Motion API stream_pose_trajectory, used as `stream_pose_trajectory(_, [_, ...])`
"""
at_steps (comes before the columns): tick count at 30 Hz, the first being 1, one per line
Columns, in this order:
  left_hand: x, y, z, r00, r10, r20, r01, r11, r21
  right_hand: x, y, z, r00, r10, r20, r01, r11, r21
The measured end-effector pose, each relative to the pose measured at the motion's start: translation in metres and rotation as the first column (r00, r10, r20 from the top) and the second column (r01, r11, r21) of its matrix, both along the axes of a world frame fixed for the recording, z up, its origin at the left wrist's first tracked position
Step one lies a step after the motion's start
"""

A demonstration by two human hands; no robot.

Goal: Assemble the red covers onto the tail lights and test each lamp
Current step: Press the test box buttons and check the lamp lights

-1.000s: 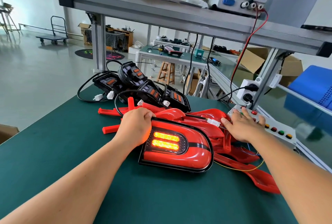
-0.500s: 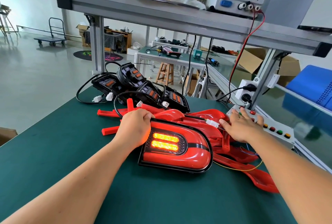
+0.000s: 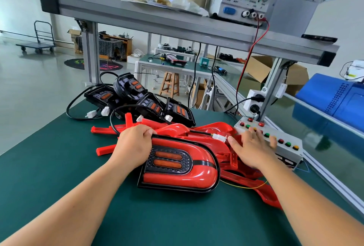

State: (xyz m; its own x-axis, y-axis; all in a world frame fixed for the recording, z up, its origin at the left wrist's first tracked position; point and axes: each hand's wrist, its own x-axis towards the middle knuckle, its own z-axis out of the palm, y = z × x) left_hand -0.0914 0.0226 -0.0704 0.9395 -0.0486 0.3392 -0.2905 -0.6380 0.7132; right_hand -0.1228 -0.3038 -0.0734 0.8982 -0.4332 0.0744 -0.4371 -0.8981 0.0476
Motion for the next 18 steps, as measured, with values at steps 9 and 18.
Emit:
stream_pose_trajectory(9, [0.002,0.0,-0.002,1.0,-0.002,0.013,0.002,1.0,0.007,-0.002,-0.005,0.007,0.999,-0.02,-0.045,0.019,1.0,-0.009])
stream_pose_trajectory(18, [0.003,0.0,0.0,1.0,0.003,0.028,-0.004,0.999,0.034,0.002,-0.005,0.016,0.991,-0.03,-0.133,0.019,0.997,-0.08])
